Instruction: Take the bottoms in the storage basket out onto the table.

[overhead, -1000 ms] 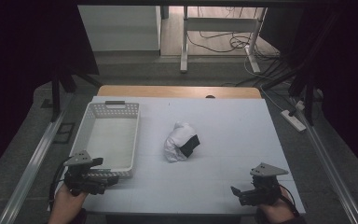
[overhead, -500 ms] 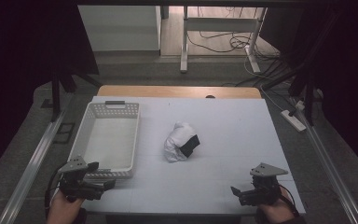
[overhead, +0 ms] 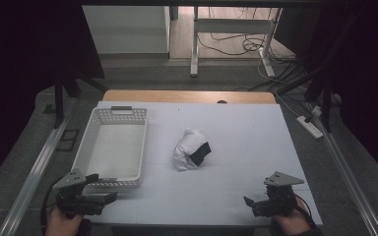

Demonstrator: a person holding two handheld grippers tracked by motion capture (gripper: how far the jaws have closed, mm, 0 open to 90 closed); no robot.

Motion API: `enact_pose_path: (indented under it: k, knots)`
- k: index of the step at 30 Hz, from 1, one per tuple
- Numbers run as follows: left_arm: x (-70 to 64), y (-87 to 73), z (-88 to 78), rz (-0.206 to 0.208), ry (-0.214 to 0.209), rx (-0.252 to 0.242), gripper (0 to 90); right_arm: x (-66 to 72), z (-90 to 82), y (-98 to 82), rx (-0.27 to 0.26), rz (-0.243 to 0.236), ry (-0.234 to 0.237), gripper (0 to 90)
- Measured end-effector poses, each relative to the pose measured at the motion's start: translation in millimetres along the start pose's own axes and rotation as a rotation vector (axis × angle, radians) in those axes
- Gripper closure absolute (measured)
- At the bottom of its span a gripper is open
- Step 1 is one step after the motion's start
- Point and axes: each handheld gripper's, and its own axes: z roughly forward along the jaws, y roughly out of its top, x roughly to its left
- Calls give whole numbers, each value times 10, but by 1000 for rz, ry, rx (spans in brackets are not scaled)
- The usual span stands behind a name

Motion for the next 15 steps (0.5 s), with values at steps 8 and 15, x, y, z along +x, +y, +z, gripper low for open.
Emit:
enact_pose_path:
  k: [8,15]
  knots:
    - [27,-102,-37,-25,-2,8,0,1,0,0,0,0,0,0]
    - [62,-186,-60,-41,1,20,0,2,0,0,0,-2,-1,0]
